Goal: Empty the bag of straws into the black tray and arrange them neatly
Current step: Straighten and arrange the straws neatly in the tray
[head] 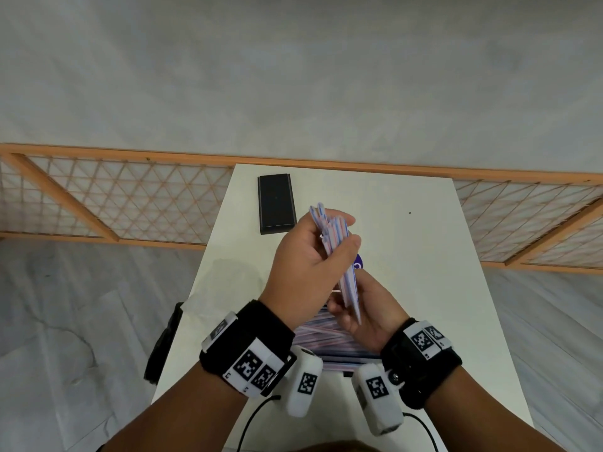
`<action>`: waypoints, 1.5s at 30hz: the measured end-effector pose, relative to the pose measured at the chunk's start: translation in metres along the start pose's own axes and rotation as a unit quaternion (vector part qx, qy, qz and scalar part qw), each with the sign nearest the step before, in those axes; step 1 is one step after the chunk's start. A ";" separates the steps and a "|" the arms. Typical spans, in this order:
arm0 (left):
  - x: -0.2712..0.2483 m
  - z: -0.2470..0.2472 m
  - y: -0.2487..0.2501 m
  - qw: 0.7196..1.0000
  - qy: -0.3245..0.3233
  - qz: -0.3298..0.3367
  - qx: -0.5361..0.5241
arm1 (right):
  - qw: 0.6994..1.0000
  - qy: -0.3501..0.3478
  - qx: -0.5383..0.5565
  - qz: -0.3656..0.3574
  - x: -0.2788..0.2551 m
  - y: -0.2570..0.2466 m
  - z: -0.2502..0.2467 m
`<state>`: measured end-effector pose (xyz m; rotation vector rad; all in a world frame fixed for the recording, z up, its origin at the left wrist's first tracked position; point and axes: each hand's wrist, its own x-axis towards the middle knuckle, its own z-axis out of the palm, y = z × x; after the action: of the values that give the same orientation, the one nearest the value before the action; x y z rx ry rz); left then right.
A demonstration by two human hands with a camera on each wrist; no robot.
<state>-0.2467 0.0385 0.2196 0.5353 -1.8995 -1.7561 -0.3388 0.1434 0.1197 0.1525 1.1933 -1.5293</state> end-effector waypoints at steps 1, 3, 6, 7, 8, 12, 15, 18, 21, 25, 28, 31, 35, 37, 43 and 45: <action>-0.001 0.002 0.000 1.000 -0.007 -0.004 -0.002 | 1.000 -0.008 0.001 0.000 0.000 -0.001 -0.001; -0.004 0.004 -0.002 1.000 -0.021 -0.020 -0.006 | 1.000 -0.026 0.006 -0.008 -0.002 -0.003 0.001; -0.007 0.006 -0.004 0.999 -0.024 -0.036 -0.003 | 0.999 -0.034 -0.003 -0.023 -0.004 -0.005 0.000; -0.007 0.007 -0.005 0.999 -0.024 -0.032 0.005 | 0.999 -0.025 -0.005 -0.026 -0.003 -0.005 -0.002; -0.006 0.007 -0.007 0.999 -0.027 -0.024 0.010 | 0.999 -0.016 -0.004 -0.027 -0.003 -0.004 -0.003; -0.003 0.009 -0.015 1.000 -0.024 0.002 0.001 | 1.000 0.019 0.006 -0.018 -0.007 -0.005 -0.008; -0.004 0.008 -0.019 0.999 -0.033 0.000 -0.009 | 1.000 0.015 0.008 -0.020 -0.011 -0.005 -0.009; -0.007 0.006 -0.021 0.999 -0.030 0.001 -0.013 | 1.000 0.011 0.005 -0.026 -0.016 -0.003 -0.009; -0.006 -0.001 -0.028 1.000 0.015 0.002 -0.020 | 0.999 0.009 -0.023 -0.046 -0.018 0.004 -0.009; -0.010 -0.015 -0.048 0.993 0.084 -0.049 -0.069 | 0.994 -0.059 -0.069 -0.066 -0.023 0.008 -0.013; -0.019 -0.023 -0.071 0.980 0.108 -0.114 -0.119 | 0.989 -0.123 -0.071 -0.039 -0.020 0.005 -0.023; -0.027 -0.029 -0.090 0.961 0.125 -0.168 -0.180 | 0.991 -0.095 -0.098 -0.002 -0.014 0.002 -0.029; -0.031 -0.035 -0.103 0.935 0.166 -0.210 -0.232 | 0.901 0.031 -0.398 -0.166 -0.017 -0.001 -0.032; -0.031 -0.035 -0.105 0.927 0.174 -0.223 -0.248 | 0.797 0.020 -0.558 -0.230 -0.020 -0.003 -0.030; -0.034 -0.023 -0.103 0.907 0.119 -0.240 -0.324 | 0.514 0.024 -0.810 -0.280 -0.004 0.001 -0.018; -0.039 -0.022 -0.106 0.904 0.097 -0.252 -0.330 | 0.496 0.027 -0.817 -0.295 0.000 0.002 -0.014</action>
<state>-0.2071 0.0338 0.1114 0.9377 -0.9649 -2.4011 -0.3447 0.1538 0.1118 -1.6278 2.3756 -0.2098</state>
